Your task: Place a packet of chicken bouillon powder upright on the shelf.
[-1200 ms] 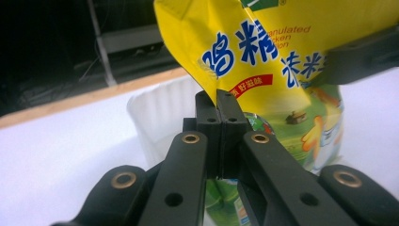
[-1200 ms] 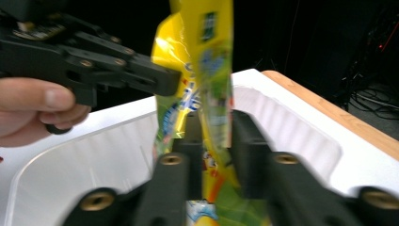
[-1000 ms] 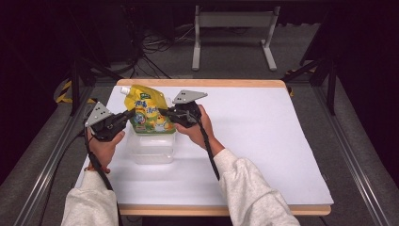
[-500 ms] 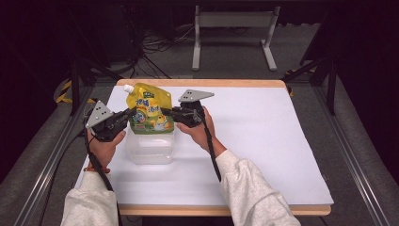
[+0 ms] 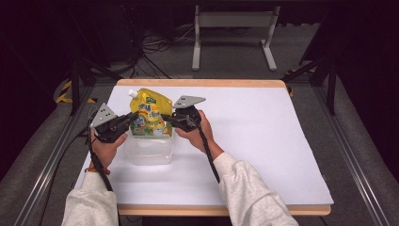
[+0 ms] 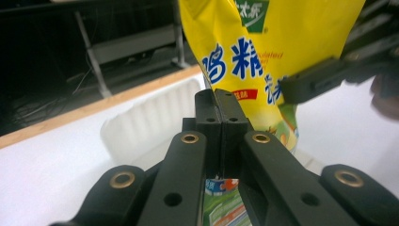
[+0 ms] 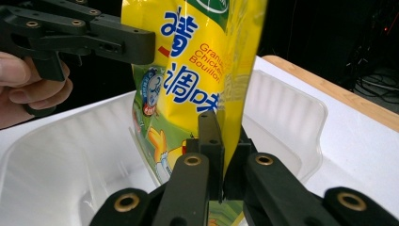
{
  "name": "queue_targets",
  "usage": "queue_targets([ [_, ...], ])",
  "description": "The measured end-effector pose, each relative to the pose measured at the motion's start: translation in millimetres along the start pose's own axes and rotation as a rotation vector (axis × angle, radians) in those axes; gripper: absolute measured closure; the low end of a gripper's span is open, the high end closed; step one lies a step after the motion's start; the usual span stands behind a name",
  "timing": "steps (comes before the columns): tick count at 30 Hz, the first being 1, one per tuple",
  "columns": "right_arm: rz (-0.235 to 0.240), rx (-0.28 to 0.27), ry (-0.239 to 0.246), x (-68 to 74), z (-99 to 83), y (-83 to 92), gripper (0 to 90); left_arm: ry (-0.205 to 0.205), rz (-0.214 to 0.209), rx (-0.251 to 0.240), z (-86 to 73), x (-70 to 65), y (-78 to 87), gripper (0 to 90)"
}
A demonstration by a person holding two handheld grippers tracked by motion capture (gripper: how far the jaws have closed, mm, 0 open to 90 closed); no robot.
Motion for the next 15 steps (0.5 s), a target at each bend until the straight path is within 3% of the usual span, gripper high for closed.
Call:
queue_targets([
  [2,-0.003,0.000,0.001,0.3,-1.4,-0.7,89.2,0.021,-0.013,-0.005,-2.8,1.6,-1.1,89.5],
  [7,-0.013,0.014,0.026,3.4,-3.8,-3.5,89.2,0.022,-0.012,0.019,-10.4,3.1,-1.2,89.7],
  [15,-0.017,0.032,0.049,6.1,-9.3,-7.6,88.8,0.000,0.012,0.071,-22.6,3.5,-2.6,89.7],
])
Point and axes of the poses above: each handheld gripper's, and its own axes: y roughly backward along the jaws, z roughly out of its top, x roughly to its left, the point moved 8 cm from there along -y, roughly forward along the jaws, and after that the axes turned 2 degrees about -z, right-handed, at the moved point
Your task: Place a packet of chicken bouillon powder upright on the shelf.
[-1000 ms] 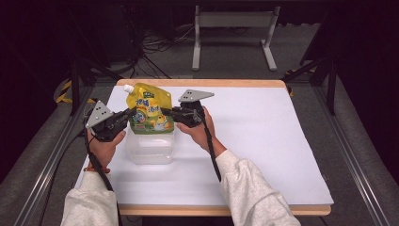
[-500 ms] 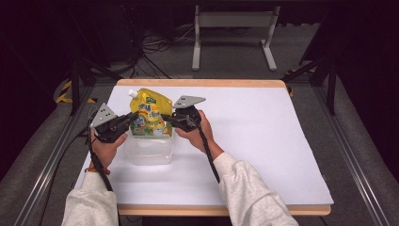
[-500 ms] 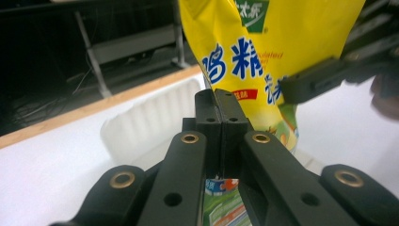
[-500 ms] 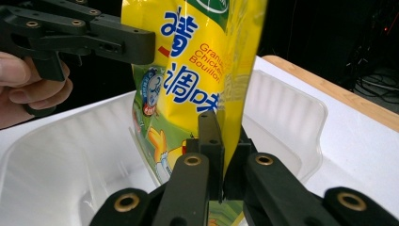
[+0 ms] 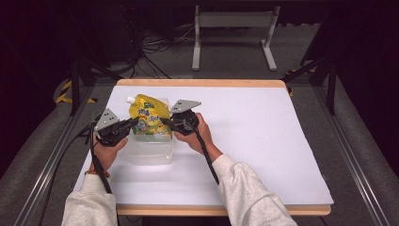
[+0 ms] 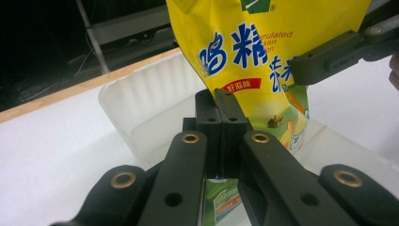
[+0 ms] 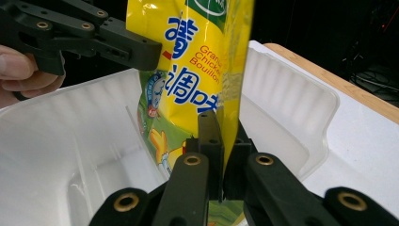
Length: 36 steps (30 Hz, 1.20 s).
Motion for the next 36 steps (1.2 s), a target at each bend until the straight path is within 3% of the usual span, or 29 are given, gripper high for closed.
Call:
queue_targets([
  [10,-0.010,0.002,0.000,-0.7,-0.1,1.0,82.4,-0.020,0.043,0.020,-0.2,-1.8,4.0,87.2],
  [18,-0.026,-0.006,0.007,-1.8,2.3,5.3,76.6,-0.029,0.065,0.007,5.5,-4.2,11.0,78.9],
  [36,-0.071,-0.007,0.039,-4.5,9.2,16.8,67.1,0.000,0.095,-0.047,17.9,-10.1,32.9,54.3],
])
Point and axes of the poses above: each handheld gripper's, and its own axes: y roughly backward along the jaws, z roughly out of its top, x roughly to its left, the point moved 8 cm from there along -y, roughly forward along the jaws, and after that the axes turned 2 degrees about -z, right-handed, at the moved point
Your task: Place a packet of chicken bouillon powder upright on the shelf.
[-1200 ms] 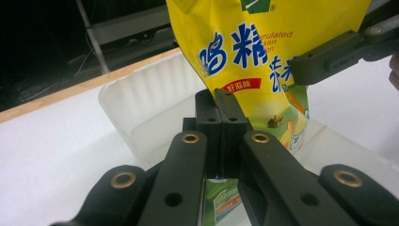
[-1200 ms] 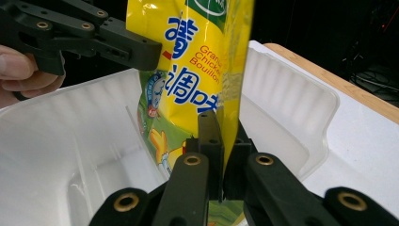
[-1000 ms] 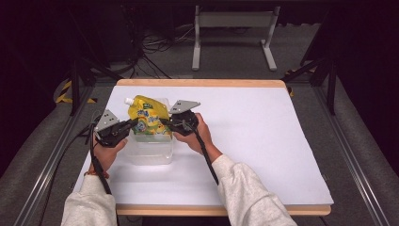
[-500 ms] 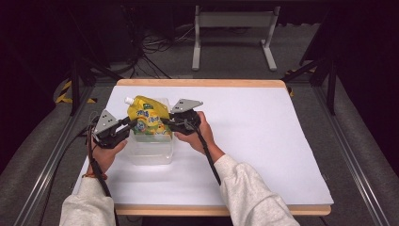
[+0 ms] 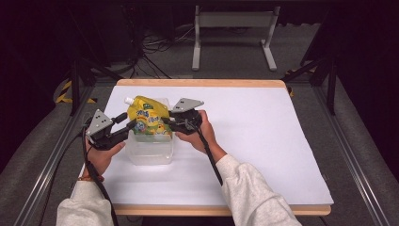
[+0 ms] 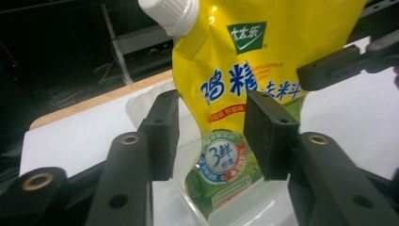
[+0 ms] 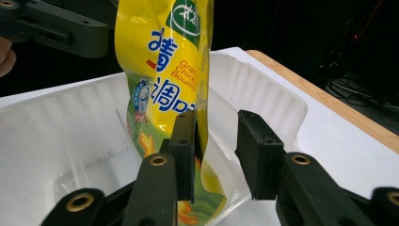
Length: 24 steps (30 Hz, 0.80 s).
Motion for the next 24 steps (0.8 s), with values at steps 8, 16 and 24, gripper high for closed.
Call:
queue_targets([
  [8,-0.004,-0.015,-0.001,-3.2,4.3,11.5,64.0,-0.011,0.015,-0.005,2.0,-10.3,7.2,42.3],
  [16,-0.004,-0.009,0.010,-7.2,-0.2,24.4,62.6,-0.040,0.018,0.020,1.3,-29.4,8.8,28.5],
  [24,-0.028,-0.005,0.032,-12.8,0.4,38.8,62.2,-0.058,-0.016,0.027,-0.9,-44.9,14.7,23.8],
])
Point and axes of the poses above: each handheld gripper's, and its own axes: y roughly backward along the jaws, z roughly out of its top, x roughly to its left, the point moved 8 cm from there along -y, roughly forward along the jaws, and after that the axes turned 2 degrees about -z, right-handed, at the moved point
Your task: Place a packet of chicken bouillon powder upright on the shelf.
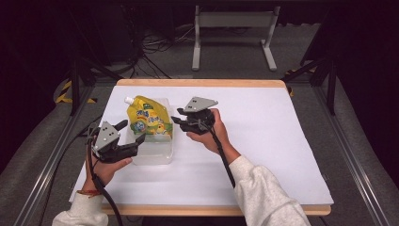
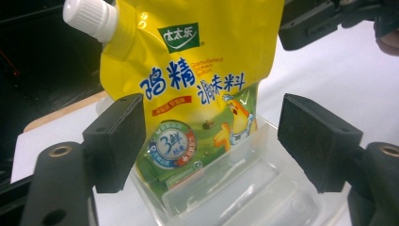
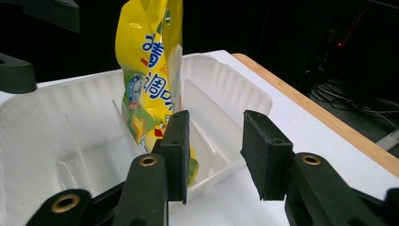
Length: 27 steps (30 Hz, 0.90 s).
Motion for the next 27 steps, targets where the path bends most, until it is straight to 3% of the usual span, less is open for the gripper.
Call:
queue_targets([
  [5,-0.026,0.014,0.014,-8.8,-2.6,11.8,61.2,-0.004,-0.017,0.005,-0.8,-7.4,0.0,20.6],
  [7,-0.033,0.021,0.019,-11.1,-3.9,16.2,59.9,-0.023,-0.022,0.035,-1.2,-11.2,-0.5,18.2],
  [8,-0.035,0.024,0.017,-12.1,-4.6,18.5,58.8,-0.010,-0.030,0.028,-0.8,-13.1,0.0,17.8],
  [12,-0.038,0.038,0.016,-14.5,-7.7,26.8,56.8,-0.018,-0.048,0.019,0.4,-18.0,2.4,16.6],
  [23,-0.091,0.110,0.067,-28.5,-28.6,50.8,51.5,-0.028,-0.100,0.024,-2.0,-40.4,5.5,12.4],
  [27,-0.099,0.120,0.072,-33.1,-31.9,57.8,47.7,-0.059,-0.107,0.034,-2.6,-48.4,4.6,11.0],
])
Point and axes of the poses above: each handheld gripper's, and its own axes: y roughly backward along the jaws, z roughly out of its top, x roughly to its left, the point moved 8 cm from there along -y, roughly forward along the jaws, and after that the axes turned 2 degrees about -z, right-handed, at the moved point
